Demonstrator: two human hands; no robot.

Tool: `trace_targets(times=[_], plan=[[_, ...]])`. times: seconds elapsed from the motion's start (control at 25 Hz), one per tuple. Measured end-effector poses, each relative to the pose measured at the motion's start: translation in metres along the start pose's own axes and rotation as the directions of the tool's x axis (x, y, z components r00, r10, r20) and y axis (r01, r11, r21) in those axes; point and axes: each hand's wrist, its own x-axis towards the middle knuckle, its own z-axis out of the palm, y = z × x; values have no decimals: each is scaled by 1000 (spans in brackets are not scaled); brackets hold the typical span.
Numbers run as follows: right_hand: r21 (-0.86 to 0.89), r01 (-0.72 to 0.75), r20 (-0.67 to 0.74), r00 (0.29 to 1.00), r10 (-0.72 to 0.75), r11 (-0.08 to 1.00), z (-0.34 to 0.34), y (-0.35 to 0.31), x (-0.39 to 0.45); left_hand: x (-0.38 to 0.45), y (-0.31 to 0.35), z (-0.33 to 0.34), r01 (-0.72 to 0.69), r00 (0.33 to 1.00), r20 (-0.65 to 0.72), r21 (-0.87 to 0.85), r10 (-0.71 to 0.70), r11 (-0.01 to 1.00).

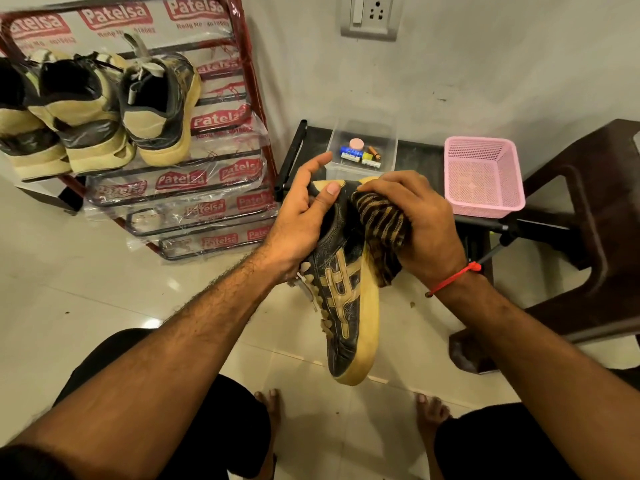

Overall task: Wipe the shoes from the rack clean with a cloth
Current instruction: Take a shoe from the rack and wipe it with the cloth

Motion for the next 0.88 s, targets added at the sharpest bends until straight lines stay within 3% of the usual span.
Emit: trace_targets(times=[0.08, 0.28, 0.44, 0.56, 0.68, 0.76, 0.88], plan=[[45, -50, -6, 999, 50, 998, 2, 6, -1, -1, -1, 2, 7, 1000, -15, -5, -8, 1000], [149, -167, 20, 986, 166, 975, 11, 13, -10, 0, 4, -2, 67, 998, 9, 171, -70, 983], [198, -241, 62, 970, 233, 950, 15, 8, -13, 2, 3, -4, -38, 998, 58, 356, 19, 934], [201, -212, 87, 976, 198, 956, 14, 2, -11, 2, 1, -4, -87, 996, 26, 418, 83, 904], [140, -102, 201, 977, 73, 985, 18, -15, -17, 6, -3, -10, -67, 987, -124, 252, 101, 965], [119, -20, 269, 963, -13, 993, 24, -30, -25, 10, -1, -15, -6, 960, -278, 54, 20, 999], [123, 71, 323, 940, -107, 990, 25, -38, -31, 6, 5, -18, 103, 953, -273, -99, -127, 990]])
